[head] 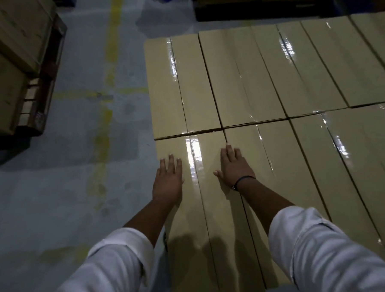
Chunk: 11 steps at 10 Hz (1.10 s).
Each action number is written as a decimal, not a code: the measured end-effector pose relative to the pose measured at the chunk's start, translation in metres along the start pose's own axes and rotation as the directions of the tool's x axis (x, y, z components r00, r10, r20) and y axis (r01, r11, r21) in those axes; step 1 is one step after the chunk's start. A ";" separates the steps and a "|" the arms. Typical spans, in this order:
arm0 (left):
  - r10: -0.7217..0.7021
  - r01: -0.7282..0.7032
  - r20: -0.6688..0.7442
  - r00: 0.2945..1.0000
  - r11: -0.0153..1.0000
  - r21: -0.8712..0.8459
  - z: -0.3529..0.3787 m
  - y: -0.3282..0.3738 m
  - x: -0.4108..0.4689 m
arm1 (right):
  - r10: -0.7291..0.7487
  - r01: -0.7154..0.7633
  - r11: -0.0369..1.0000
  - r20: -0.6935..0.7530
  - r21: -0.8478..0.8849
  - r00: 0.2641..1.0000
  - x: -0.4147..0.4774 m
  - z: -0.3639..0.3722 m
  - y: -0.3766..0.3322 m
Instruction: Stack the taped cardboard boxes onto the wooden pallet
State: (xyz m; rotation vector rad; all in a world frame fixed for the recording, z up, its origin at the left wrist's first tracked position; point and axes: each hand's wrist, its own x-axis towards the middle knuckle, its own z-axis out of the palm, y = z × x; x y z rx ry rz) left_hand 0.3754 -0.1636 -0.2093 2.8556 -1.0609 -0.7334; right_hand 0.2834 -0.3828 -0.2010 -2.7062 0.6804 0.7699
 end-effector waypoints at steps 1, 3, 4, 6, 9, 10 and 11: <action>0.008 -0.009 0.040 0.999 1.000 0.021 0.015 0.026 -0.034 | -0.016 0.016 1.000 0.008 -0.008 1.000 -0.025 0.016 0.006; -0.014 0.007 0.118 0.993 0.998 0.057 0.042 0.068 -0.094 | -0.074 0.077 0.996 0.049 -0.049 0.996 -0.078 0.052 0.030; -0.044 0.035 0.163 0.986 0.998 0.054 0.058 0.089 -0.124 | -0.126 0.130 0.989 0.058 -0.065 0.990 -0.113 0.069 0.042; 0.008 -0.037 0.255 0.967 0.993 0.109 0.084 0.138 -0.181 | -0.229 0.241 0.964 0.104 -0.114 0.968 -0.185 0.102 0.069; -0.018 -0.008 0.372 0.928 0.998 0.067 0.085 0.175 -0.218 | -0.271 0.287 0.954 0.155 -0.090 0.950 -0.242 0.130 0.090; 0.000 -0.024 0.306 0.952 0.997 0.075 0.077 0.183 -0.232 | -0.255 0.259 0.966 0.118 -0.021 0.960 -0.253 0.125 0.099; 0.024 -0.039 0.173 0.985 0.996 0.082 0.061 0.193 -0.240 | -0.247 0.247 0.969 0.001 -0.025 0.969 -0.268 0.105 0.107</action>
